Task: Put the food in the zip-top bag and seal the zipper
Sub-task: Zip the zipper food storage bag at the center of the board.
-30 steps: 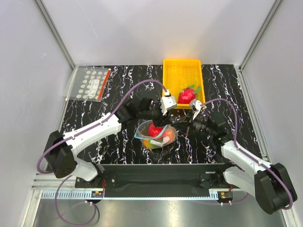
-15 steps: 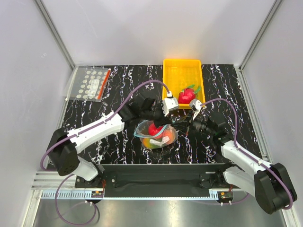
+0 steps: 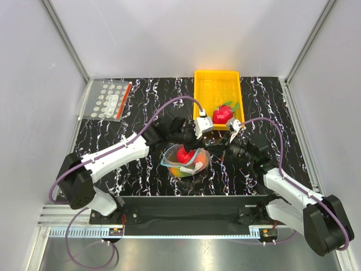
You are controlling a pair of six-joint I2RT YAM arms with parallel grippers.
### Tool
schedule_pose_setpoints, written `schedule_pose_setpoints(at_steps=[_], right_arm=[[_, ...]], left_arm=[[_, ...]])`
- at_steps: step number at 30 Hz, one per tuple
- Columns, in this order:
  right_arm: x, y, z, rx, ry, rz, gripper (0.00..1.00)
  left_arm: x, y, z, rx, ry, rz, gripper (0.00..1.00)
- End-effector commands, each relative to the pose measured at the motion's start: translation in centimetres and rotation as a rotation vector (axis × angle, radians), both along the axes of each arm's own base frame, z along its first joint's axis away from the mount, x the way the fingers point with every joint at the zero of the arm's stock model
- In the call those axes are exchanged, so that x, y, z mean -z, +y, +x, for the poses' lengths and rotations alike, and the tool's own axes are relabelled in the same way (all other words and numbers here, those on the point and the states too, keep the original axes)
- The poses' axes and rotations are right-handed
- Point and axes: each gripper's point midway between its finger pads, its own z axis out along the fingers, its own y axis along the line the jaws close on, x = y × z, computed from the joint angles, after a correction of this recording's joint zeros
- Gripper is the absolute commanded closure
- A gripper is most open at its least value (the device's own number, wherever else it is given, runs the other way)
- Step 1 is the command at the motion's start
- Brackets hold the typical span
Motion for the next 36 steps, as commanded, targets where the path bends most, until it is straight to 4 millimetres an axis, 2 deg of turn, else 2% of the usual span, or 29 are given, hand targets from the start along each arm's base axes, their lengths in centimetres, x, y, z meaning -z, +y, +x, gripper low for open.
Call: schedule_pose_setpoints(at_steps=[1,7,17,19,27,36], right_arm=[[-1.3,-0.6,1.3,0.083,-0.044,0.015,1.00],[-1.7,-2.5,2.5,0.230,-0.060,0.013,1.00],[-0.2,-6.3,4.7,0.504,-0.002,-0.043,1.00],[-0.3,-7.4,5.2,0.575,0.003,-0.042,1.00],[0.7,-11.5,6.2,0.807,0.046,-0.067,1.00],[1.4,-16.5,6.1,1.074,0.084,-0.083,1.00]], left_arm=[[-1.7,0.6,0.5,-0.040,-0.052,-0.018,1.00],[-0.9,1.9,0.3,-0.073,-0.051,0.020,1.00],[1.0,3.6,0.2,-0.143,-0.026,0.061,1.00],[1.6,4.1,0.1,-0.167,-0.016,0.081,1.00],[2.0,4.6,-0.3,-0.192,0.003,0.060,1.00],[2.5,5.4,-0.6,-0.219,0.010,0.069,1.00]])
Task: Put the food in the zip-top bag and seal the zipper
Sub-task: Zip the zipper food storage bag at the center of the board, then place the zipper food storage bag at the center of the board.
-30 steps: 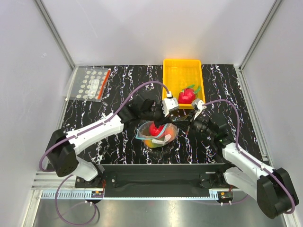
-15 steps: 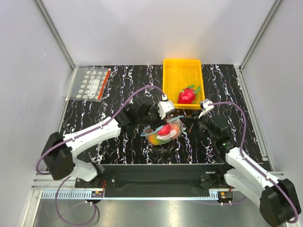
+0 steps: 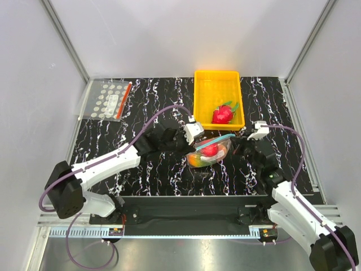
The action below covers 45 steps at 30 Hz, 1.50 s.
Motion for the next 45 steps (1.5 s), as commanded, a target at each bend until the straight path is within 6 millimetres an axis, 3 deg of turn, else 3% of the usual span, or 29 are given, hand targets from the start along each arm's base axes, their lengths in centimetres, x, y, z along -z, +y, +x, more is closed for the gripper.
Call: schedule_pose_setpoints(at_steps=[1,5,10,13,23,29,36,38,39,40,42,45], right_arm=[[-0.2,-6.0,0.9,0.311,-0.025,-0.038,1.00],[-0.4,-7.4,0.4,0.378,-0.038,-0.039,1.00],[-0.6,-7.2,0.4,0.364,-0.039,-0.044,1.00],[-0.5,-8.3,0.3,0.427,-0.033,-0.052,1.00],[-0.7,-8.2,0.1,0.416,-0.048,-0.037,1.00],[-1.6,-6.9,0.2,0.337,-0.082,-0.038,1.00],[-1.6,-6.8,0.5,0.333,-0.079,-0.043,0.94],[-1.7,-6.6,0.7,0.325,-0.080,-0.046,0.63],[-1.7,-6.5,0.7,0.322,-0.079,-0.048,0.49],[-1.8,-6.6,0.7,0.323,-0.077,-0.052,0.18],[-1.9,-6.8,0.6,0.336,-0.075,-0.049,0.05],[-3.5,-7.1,0.1,0.349,-0.103,-0.012,0.00]], left_arm=[[0.0,1.8,-0.4,-0.047,0.014,0.022,1.00],[0.1,1.9,-0.5,-0.052,0.017,0.021,1.00],[0.1,1.9,-0.5,-0.052,0.019,0.018,1.00],[0.3,2.1,-0.6,-0.061,0.024,0.026,1.00],[0.5,2.6,-0.4,-0.090,0.018,0.027,1.00],[0.3,3.0,1.8,-0.185,-0.046,0.003,1.00],[-0.4,2.3,6.2,-0.290,-0.064,-0.044,0.98],[-0.2,2.3,7.0,-0.323,-0.064,-0.048,0.86],[-0.5,2.3,7.4,-0.356,-0.069,-0.064,0.73],[-0.7,2.4,7.5,-0.362,-0.074,-0.075,0.52],[-0.8,2.8,7.5,-0.403,-0.074,-0.119,0.40],[-2.8,4.0,7.4,-0.459,-0.129,-0.194,0.30]])
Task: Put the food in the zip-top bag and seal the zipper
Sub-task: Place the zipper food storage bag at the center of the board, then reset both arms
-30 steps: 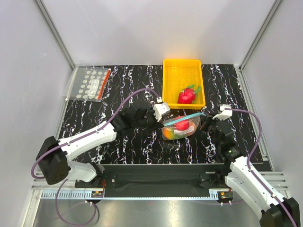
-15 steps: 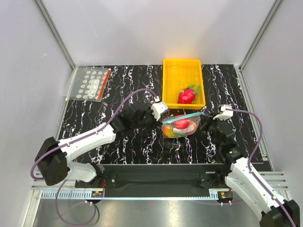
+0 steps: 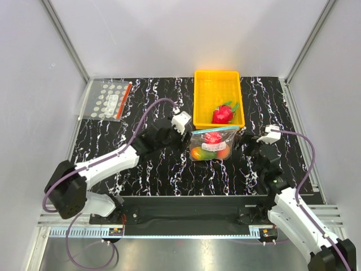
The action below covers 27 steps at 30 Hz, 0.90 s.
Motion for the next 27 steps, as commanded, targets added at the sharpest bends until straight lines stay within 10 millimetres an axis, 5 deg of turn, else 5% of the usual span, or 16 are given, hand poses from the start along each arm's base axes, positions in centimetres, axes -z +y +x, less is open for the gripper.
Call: schedule_pose_setpoints(at_steps=[1,4,9,13,18,27], right_arm=[[-3.5,-1.4,-0.2,0.079,-0.076,0.038,0.00],[-6.2,-3.0,-1.2,0.160,-0.074,0.072,0.00],[-8.3,-4.2,-3.3,0.188,-0.054,0.073,0.00],[-9.3,-5.5,-6.1,0.214,-0.034,0.074,0.00],[-10.7,-5.6,-8.9,0.184,-0.130,0.220,0.00],[-10.5,-6.0,-9.7,0.198,-0.150,0.277,0.00]], left_arm=[[-5.0,1.4,0.7,-0.114,-0.133,-0.153,0.19],[-6.7,3.5,-0.3,-0.180,-0.161,-0.219,0.01],[-9.6,8.2,-2.5,-0.363,-0.175,-0.427,0.01],[-8.1,11.9,-4.3,-0.523,-0.089,-0.497,0.01],[-5.4,14.1,-7.0,-0.542,-0.010,-0.461,0.01],[-2.3,16.5,-9.0,-0.534,-0.069,-0.519,0.01]])
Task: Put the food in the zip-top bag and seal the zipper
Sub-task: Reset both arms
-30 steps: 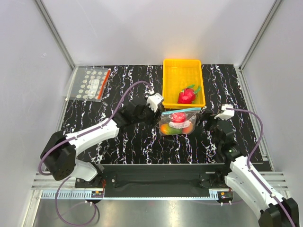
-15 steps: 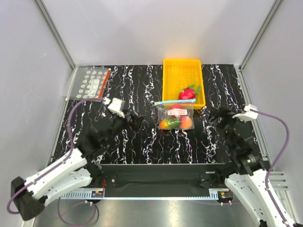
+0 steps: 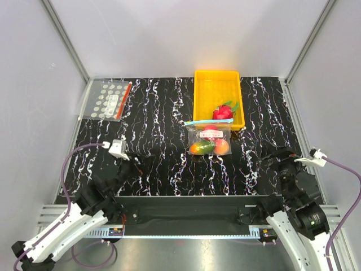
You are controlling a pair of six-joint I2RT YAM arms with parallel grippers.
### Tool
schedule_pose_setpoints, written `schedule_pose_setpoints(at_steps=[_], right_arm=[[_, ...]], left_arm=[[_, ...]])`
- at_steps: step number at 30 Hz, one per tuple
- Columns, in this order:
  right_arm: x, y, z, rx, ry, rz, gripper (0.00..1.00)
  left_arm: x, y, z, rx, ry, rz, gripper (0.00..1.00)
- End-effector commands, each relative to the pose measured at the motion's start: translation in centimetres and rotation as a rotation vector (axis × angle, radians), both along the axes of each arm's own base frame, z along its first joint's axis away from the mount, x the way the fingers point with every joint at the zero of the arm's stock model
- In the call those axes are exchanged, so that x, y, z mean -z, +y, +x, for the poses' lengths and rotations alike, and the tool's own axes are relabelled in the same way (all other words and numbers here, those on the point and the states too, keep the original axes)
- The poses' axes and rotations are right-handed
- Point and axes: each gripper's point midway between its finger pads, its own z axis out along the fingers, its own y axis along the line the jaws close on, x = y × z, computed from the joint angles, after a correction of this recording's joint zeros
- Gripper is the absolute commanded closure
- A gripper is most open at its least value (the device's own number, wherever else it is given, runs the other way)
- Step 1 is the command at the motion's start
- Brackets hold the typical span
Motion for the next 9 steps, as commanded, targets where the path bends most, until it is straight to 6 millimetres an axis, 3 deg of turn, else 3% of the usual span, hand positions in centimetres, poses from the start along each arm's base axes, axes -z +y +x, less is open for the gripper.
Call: schedule_pose_setpoints(at_steps=[1,3,9], right_arm=[[0.7,-0.3,0.3,0.027,0.044,0.012,0.00],[0.9,-0.6,0.6,0.053,0.060,0.002,0.00],[1.1,-0.1,1.2,0.033,0.074,-0.025,0.00]], left_arm=[[1.5,0.8,-0.1,-0.035,-0.023,-0.034,0.01],[0.4,-0.1,-0.6,0.030,-0.091,-0.090,0.01],[1.0,-0.5,-0.6,0.050,-0.113,-0.094,0.01]])
